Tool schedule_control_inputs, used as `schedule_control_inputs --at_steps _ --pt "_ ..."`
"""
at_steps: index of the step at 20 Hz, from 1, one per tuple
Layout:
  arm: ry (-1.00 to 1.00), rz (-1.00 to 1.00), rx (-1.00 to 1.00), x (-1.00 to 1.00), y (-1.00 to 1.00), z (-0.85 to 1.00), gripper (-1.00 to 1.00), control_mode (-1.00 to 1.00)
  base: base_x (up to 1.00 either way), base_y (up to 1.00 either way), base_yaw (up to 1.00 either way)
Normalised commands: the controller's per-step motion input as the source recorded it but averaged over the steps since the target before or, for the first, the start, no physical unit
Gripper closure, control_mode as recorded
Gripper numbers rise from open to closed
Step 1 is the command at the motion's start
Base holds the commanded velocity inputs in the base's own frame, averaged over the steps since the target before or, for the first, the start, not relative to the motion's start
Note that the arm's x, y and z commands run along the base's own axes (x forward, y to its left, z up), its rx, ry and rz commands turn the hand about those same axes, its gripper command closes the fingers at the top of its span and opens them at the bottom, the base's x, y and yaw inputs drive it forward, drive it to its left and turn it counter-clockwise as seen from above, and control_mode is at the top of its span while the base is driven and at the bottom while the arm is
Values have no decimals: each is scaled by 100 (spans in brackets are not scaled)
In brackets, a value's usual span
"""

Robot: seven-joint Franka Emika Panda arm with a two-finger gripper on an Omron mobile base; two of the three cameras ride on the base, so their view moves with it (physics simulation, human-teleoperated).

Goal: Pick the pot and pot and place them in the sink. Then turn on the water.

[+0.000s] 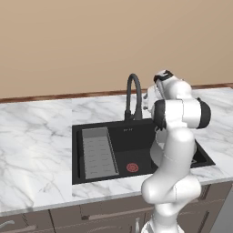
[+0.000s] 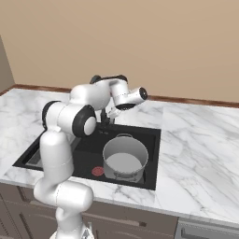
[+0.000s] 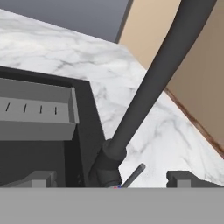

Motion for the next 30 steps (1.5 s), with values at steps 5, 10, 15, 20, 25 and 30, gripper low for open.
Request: schedule_control_inputs --at_steps 5,10,15,20,25,30 --pt "0 0 0 12 0 -26 -100 -100 0 0 0" --pt "0 0 0 5 0 -30 -100 -100 0 0 0" --pt "0 0 0 10 0 -17 -100 -100 0 0 0" --pt "-1 0 0 18 0 -11 -100 -100 0 0 0" --pt "-2 -1 0 18 0 -10 -100 -100 0 0 0" --pt "-2 -3 0 8 0 -13 -100 -100 0 0 0"
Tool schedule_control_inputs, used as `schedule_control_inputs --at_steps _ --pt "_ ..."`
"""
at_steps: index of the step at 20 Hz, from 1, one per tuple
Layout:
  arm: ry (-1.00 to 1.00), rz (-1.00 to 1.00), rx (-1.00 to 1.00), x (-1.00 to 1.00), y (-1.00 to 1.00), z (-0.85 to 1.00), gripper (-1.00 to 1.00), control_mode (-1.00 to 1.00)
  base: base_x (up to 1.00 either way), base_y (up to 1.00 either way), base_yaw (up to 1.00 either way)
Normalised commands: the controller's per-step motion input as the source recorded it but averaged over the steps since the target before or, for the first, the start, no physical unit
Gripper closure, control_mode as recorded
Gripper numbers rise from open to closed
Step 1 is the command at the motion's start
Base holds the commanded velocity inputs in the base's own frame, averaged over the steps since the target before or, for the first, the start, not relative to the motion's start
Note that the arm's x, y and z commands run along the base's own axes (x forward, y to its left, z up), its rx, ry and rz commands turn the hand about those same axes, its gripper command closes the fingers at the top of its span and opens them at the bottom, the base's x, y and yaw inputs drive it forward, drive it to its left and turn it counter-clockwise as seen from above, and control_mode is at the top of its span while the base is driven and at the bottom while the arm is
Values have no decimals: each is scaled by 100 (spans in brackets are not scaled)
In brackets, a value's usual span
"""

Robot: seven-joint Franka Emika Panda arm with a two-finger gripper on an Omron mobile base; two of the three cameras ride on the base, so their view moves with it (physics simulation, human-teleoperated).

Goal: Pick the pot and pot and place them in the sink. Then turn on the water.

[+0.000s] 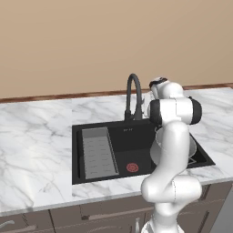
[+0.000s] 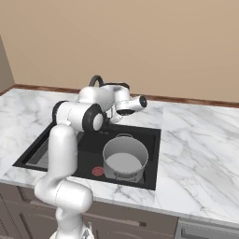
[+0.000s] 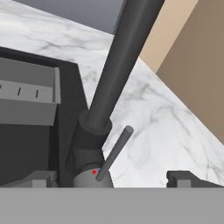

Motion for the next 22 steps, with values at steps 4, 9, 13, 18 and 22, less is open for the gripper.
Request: schedule_control_inputs --at_steps 4,9,13,18,22 --pt "-1 -4 0 9 0 -8 -100 -100 0 0 0" --pt "0 -6 0 11 0 -1 -100 -100 0 0 0" --pt "-1 -5 0 4 0 0 -100 -100 0 0 0" --pt "-1 0 0 0 1 0 -100 -100 0 0 0" --pt "0 0 0 0 3 0 -100 -100 0 0 0"
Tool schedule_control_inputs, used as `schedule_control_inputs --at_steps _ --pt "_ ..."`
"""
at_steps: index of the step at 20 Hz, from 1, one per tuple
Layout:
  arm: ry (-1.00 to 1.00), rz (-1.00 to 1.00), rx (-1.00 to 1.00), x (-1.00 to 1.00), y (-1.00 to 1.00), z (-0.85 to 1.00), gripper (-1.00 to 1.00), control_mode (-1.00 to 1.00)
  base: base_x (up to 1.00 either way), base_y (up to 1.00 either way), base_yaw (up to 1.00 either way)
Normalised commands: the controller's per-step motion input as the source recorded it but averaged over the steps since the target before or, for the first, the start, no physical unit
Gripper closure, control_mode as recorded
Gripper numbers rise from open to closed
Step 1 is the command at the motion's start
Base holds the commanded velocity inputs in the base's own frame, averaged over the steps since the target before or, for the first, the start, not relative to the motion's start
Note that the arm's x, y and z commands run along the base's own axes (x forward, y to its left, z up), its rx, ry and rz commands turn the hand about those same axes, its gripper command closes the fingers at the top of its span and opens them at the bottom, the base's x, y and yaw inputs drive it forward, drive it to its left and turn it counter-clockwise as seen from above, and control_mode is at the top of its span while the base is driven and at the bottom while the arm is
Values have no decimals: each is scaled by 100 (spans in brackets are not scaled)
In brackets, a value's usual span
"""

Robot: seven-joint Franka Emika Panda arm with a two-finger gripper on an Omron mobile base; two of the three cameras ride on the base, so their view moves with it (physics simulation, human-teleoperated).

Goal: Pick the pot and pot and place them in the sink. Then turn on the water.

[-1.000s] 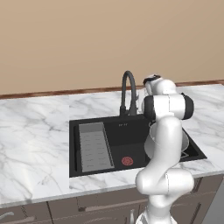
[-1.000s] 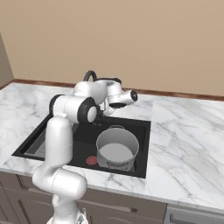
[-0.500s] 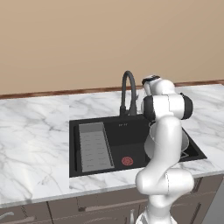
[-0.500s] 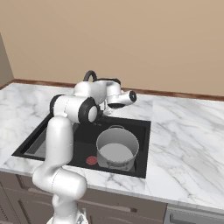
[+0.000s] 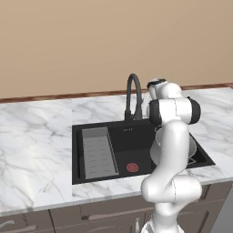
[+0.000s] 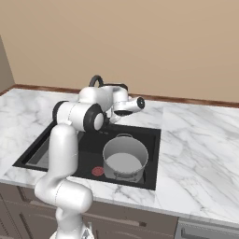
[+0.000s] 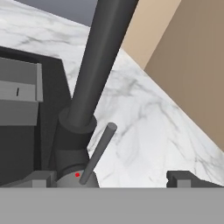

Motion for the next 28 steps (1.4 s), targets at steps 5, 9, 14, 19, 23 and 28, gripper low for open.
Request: schedule_control_inputs --at_steps 5,9,14,19,23,28 --pt "0 0 0 0 3 0 -100 -100 0 0 0" --pt "0 0 0 0 6 0 -100 -100 0 0 0" --pt "0 0 1 0 4 0 -100 -100 0 0 0" --pt "2 0 3 0 7 0 -100 -100 0 0 0" --pt "4 2 3 0 9 0 -100 -100 0 0 0" --pt "4 2 3 4 6 0 -100 -100 0 0 0"
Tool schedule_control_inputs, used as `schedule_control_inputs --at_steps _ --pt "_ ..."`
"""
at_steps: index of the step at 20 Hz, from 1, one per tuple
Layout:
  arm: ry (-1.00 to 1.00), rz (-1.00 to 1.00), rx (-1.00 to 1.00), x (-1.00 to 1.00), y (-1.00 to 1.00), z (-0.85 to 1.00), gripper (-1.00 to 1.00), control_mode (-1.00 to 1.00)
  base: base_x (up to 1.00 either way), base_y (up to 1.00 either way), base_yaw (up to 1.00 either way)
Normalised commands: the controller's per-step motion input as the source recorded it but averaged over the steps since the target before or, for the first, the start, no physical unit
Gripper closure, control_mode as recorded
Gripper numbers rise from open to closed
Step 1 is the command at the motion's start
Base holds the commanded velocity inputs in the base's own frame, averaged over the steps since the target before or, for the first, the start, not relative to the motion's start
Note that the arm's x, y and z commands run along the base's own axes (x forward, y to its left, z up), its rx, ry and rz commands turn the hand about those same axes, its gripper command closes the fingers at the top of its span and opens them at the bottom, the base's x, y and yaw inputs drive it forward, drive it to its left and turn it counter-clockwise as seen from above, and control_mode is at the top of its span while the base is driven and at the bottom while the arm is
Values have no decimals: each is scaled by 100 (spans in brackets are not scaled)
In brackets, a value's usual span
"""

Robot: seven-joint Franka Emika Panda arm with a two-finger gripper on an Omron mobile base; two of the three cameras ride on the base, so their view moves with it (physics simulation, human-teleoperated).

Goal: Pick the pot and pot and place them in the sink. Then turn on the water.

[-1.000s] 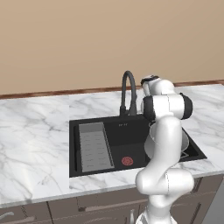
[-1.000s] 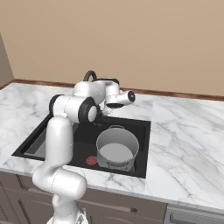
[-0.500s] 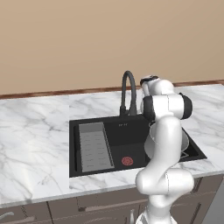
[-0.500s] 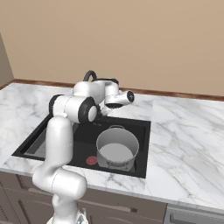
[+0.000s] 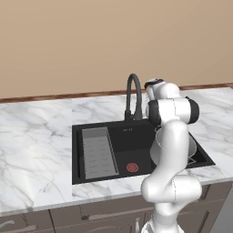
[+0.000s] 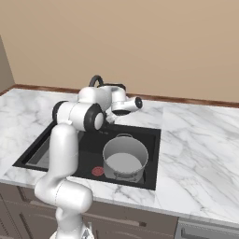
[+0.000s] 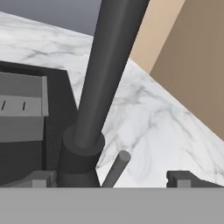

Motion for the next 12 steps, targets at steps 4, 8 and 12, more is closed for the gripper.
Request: schedule_control_inputs --at_steps 4,8,12 --pt "3 1 1 8 6 -1 -100 -100 0 0 0" --pt "1 1 0 1 16 -6 -100 -100 0 0 0" --pt "0 0 0 2 19 -11 -100 -100 0 0 0"
